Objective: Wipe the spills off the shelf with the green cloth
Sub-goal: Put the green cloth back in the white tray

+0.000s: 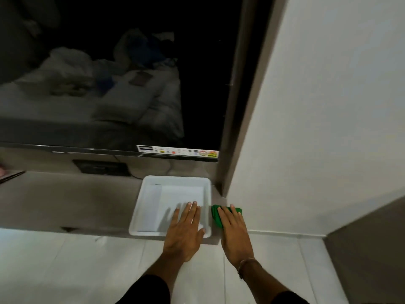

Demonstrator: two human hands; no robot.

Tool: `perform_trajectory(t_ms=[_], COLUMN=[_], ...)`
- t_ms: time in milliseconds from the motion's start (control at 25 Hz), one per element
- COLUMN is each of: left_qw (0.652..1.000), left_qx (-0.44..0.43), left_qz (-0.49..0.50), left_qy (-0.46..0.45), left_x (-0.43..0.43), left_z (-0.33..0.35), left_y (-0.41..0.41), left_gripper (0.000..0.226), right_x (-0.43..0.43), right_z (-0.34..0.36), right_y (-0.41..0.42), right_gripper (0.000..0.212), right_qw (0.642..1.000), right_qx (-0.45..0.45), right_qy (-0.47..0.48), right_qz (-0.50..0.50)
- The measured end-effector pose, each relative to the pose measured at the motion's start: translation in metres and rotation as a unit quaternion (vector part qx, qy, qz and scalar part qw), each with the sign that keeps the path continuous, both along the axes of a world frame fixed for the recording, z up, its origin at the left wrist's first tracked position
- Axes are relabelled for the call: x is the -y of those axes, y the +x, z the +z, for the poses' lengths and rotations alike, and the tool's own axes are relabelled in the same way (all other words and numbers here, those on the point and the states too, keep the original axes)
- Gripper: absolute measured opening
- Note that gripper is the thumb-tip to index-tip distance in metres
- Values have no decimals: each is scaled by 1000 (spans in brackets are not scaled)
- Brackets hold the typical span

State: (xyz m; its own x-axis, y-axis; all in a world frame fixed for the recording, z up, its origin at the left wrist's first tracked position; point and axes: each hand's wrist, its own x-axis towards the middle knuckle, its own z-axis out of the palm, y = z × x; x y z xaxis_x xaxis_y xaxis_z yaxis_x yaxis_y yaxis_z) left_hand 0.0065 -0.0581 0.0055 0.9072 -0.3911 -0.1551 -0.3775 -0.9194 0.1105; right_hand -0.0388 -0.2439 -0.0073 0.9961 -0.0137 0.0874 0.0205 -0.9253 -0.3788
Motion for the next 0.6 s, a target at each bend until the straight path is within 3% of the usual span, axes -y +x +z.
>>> perform_trajectory(t_ms=[280,600], left_qw=[1000,999], left_qx=[11,-27], left_qz=[15,5], left_qy=[10,-26], left_x=[-116,-108], left_z=[-28,-65], left_y=[75,110], left_gripper=[75,75], right_x=[-131,-133], right_z=[-17,-59], right_y=[94,140], right_gripper=[70,81], right_qw=[997,986], right_qx=[-49,-137], right_qy=[-10,-92], right_qz=[51,37])
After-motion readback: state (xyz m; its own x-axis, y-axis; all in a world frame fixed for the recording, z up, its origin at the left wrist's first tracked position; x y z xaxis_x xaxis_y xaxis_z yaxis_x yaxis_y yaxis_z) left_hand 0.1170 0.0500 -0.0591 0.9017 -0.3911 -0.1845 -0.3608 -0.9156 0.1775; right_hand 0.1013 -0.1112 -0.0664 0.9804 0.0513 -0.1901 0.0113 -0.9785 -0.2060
